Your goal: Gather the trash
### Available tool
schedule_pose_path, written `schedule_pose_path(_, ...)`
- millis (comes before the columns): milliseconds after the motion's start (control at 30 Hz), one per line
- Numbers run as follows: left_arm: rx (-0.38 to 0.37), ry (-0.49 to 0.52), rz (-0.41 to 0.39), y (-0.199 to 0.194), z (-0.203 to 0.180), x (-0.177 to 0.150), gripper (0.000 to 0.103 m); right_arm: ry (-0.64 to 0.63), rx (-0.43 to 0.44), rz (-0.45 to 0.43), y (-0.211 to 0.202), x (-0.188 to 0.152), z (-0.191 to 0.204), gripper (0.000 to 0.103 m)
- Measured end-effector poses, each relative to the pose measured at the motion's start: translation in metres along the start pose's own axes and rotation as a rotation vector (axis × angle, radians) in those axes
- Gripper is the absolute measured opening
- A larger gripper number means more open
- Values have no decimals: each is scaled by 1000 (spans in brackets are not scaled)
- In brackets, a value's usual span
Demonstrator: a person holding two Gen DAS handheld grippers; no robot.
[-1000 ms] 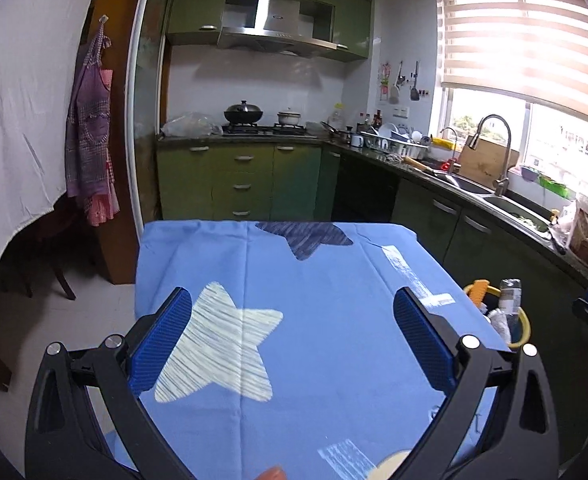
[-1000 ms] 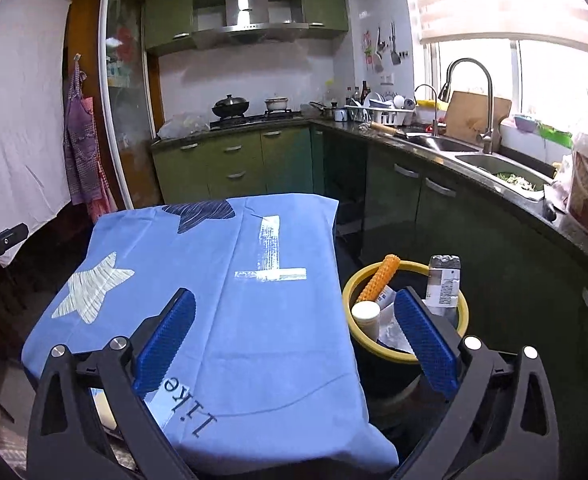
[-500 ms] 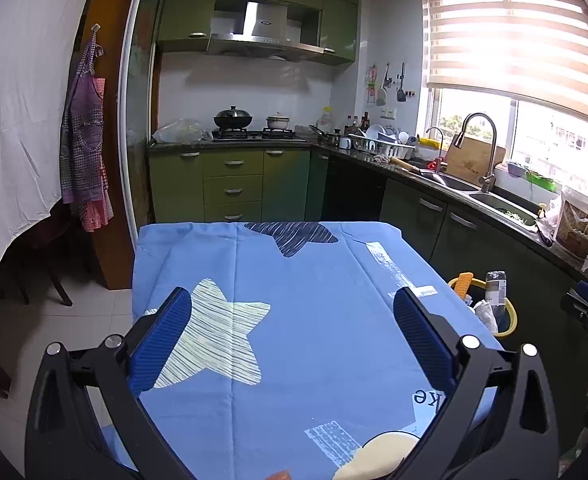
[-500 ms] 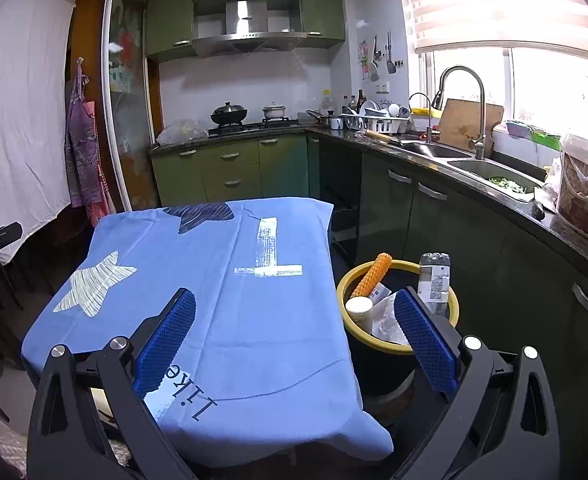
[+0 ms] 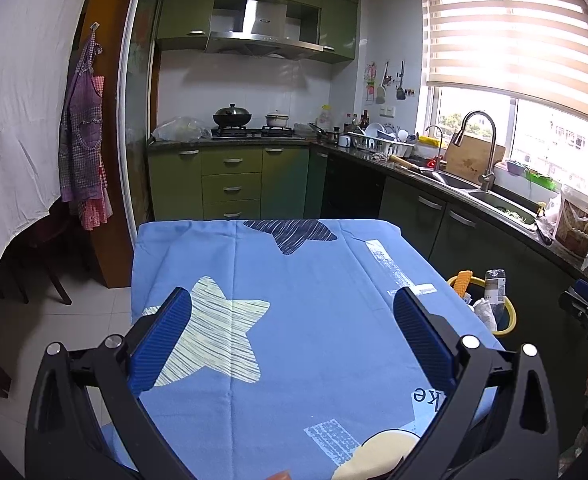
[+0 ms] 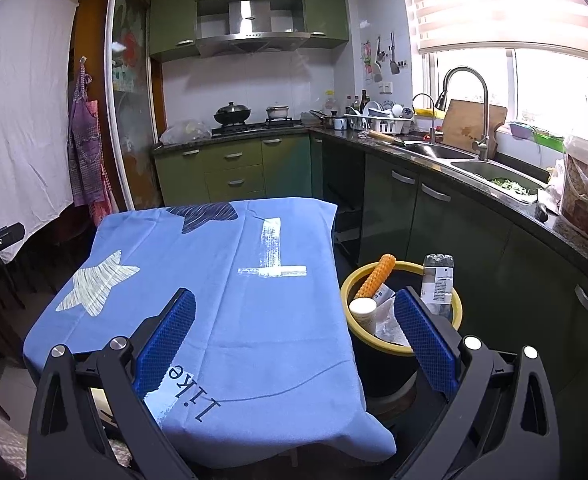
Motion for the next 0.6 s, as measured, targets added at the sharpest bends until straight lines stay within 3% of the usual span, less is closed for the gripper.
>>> schedule_pose_path(600, -4, 3, 3, 0, 0, -1, 96, -4, 6, 0, 1, -1, 2, 98)
Point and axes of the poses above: each gripper's, at about its wrist camera, not at the fingertips, and y roughly the way its jaws point, z to its left, x to its top, the point moved 8 cm from there along y, roughly the way its jaws point, and after that the axes turned 13 degrees about -x, right-handed, at the moved point
